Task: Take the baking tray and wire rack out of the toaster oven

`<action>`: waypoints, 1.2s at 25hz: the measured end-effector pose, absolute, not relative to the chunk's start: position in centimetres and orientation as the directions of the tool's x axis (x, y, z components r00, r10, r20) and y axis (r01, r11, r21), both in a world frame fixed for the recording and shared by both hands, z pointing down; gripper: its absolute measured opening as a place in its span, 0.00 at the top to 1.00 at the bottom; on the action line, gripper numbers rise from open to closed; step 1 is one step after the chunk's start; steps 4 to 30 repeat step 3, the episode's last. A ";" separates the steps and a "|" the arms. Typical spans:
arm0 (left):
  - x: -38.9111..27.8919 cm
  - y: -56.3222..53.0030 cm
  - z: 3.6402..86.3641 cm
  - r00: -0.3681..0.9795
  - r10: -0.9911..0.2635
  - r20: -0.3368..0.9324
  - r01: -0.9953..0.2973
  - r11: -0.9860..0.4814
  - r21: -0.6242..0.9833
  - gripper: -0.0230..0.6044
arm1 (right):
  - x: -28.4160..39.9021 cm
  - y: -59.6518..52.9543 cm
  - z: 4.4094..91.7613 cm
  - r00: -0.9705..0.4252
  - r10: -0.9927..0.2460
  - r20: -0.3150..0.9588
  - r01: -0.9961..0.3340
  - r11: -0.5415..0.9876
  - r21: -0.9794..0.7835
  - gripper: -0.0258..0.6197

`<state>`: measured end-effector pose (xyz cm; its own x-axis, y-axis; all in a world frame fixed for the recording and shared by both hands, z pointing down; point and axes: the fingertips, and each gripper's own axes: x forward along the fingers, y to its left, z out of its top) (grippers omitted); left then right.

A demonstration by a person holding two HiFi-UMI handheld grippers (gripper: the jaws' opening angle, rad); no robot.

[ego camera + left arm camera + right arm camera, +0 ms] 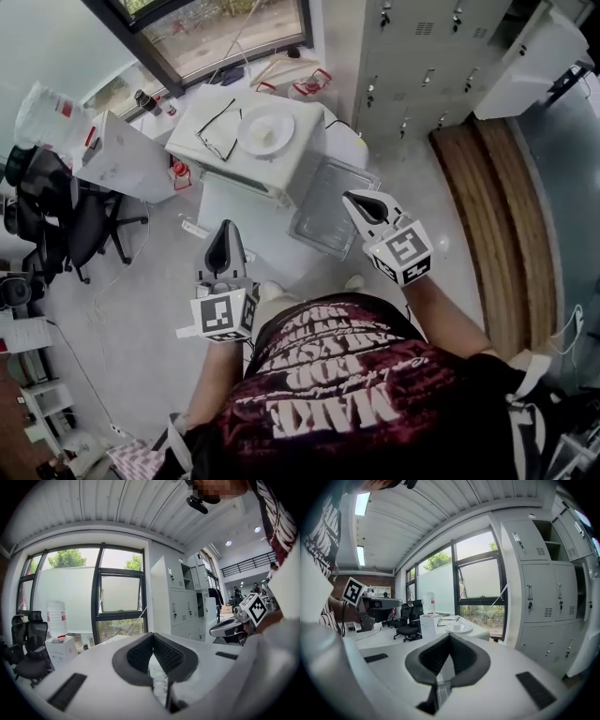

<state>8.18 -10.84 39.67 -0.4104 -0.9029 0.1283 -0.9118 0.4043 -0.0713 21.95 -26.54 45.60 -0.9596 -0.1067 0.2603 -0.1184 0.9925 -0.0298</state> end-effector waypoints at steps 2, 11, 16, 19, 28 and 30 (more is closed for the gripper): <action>7.7 -10.5 39.6 -0.399 -0.910 0.117 -0.917 0.394 -0.064 0.95 | 21.3 -25.9 45.7 -0.958 -0.115 0.263 -0.128 0.991 -0.032 0.96; 7.5 -10.4 39.6 -0.392 -0.913 0.112 -0.920 0.387 -0.060 0.95 | 20.9 -25.6 45.7 -0.957 -0.120 0.265 -0.133 0.991 -0.032 0.96; 7.5 -10.4 39.6 -0.392 -0.913 0.112 -0.920 0.387 -0.060 0.95 | 20.9 -25.6 45.7 -0.957 -0.120 0.265 -0.133 0.991 -0.032 0.96; 7.5 -10.4 39.6 -0.392 -0.913 0.112 -0.920 0.387 -0.060 0.95 | 20.9 -25.6 45.7 -0.957 -0.120 0.265 -0.133 0.991 -0.032 0.96; 7.5 -10.4 39.6 -0.392 -0.913 0.112 -0.920 0.387 -0.060 0.95 | 20.9 -25.6 45.7 -0.957 -0.120 0.265 -0.133 0.991 -0.032 0.96; 7.5 -10.4 39.6 -0.392 -0.913 0.112 -0.920 0.387 -0.060 0.95 | 20.9 -25.6 45.7 -0.957 -0.120 0.265 -0.133 0.991 -0.032 0.96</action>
